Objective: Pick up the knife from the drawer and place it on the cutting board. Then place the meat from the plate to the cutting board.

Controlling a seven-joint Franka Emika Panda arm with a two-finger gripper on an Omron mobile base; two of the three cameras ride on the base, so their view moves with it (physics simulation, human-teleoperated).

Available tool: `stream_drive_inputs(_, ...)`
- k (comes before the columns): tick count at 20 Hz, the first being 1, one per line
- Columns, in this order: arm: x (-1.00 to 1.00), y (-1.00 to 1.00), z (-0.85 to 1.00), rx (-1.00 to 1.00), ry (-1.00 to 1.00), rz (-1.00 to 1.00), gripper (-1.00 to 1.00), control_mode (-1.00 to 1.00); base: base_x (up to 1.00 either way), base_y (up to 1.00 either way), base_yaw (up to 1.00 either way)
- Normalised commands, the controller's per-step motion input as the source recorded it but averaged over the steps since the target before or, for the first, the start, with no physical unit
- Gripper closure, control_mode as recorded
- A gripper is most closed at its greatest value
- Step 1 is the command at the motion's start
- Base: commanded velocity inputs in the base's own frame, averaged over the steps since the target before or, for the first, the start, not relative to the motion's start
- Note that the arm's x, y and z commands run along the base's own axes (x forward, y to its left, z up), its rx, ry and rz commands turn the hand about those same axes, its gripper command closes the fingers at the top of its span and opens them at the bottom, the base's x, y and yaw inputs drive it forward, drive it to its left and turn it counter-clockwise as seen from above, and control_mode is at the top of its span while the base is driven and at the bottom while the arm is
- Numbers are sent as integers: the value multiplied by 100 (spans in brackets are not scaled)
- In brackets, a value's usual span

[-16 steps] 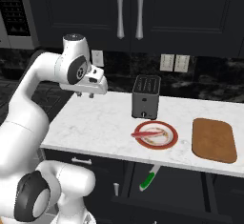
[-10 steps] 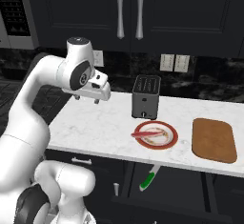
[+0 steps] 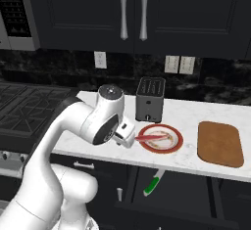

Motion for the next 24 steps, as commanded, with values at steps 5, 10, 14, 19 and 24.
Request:
stream_drive_inputs(5, -38, -100, -16, 17, 29, -28, -100, -100, 0, 0, 0)
stream_drive_inputs(10, -51, -100, -43, 9, 19, -25, -100, -100, 0, 0, 0)
stream_drive_inputs(14, -9, -90, -84, 5, 6, -14, -100, -100, 0, 0, 0)
stream_drive_inputs(19, 0, -61, -39, -1, 0, 0, -100, -100, 0, 0, 0)
stream_drive_inputs(24, 12, -16, -44, -4, 13, 15, -100, -100, 0, 0, 0)
